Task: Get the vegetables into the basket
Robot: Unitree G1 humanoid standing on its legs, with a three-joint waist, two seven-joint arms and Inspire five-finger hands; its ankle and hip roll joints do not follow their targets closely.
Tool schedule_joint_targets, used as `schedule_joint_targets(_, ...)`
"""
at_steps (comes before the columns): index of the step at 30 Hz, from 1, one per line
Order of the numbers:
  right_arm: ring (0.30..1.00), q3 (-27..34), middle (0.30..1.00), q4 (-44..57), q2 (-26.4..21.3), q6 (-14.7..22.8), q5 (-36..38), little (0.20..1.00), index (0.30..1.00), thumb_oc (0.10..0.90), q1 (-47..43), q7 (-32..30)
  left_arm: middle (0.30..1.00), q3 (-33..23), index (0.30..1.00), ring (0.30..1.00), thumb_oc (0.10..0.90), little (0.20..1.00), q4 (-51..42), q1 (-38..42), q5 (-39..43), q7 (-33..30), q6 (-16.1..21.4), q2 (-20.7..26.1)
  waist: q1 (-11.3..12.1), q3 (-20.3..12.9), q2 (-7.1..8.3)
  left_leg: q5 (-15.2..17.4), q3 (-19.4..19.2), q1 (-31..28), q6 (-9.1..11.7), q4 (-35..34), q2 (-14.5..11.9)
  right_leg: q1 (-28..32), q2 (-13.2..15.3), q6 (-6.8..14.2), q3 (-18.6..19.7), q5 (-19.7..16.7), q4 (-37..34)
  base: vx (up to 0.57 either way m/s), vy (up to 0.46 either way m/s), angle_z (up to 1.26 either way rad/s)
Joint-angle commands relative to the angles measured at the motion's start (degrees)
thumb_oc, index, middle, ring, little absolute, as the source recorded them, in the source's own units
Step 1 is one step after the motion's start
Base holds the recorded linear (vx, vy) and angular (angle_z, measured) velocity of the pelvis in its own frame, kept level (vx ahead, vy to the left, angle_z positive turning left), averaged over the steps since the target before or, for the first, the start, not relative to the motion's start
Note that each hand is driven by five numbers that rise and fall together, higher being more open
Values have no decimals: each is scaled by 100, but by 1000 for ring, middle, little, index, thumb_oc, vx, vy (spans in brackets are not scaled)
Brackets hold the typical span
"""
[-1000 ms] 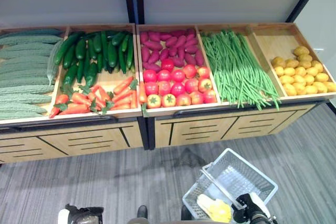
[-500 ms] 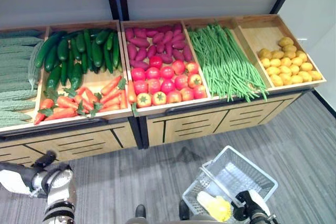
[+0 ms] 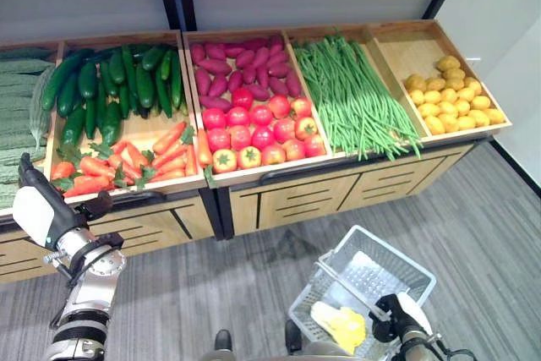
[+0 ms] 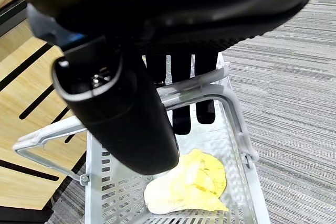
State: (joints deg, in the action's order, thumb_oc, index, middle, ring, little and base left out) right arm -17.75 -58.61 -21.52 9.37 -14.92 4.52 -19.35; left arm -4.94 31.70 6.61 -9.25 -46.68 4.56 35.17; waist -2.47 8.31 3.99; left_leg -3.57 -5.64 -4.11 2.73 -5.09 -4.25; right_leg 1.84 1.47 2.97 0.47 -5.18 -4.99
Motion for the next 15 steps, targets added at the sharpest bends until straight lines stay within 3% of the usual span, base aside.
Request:
schedule_joint_targets(1,300,133,300,282,-375,300,-60,300,300,400,-143,-192,1000,-136,1000,1000,900,1000,12,466,-615,-14,95,715,0,-282,226,295,-42,-71,242,9,-260,-140,644,655,169,-31,24,-19,55,-5)
schedule_joint_targets(9,300,222,300,470,-557,346,-48,300,300,400,-156,-142,1000,-42,1000,1000,900,1000,514,407,-1418,303,-334,1732,2,-174,193,267,-63,-5,227,9,-234,-244,675,694,196,-99,30,-18,33,-3)
schedule_joint_targets(12,300,233,300,540,-617,351,-50,300,300,400,-208,-106,1000,230,1000,1000,900,1000,771,553,-1795,606,-466,2194,-6,-99,154,237,-63,62,223,9,-222,-310,702,715,186,-136,36,-23,41,-1)
schedule_joint_targets(15,300,200,300,546,-646,330,-63,300,300,400,-278,-88,1000,490,1000,1000,900,1000,1008,804,-1912,731,-563,2359,-28,-58,138,215,-66,113,215,9,-211,-358,707,724,187,-156,40,-15,22,1)
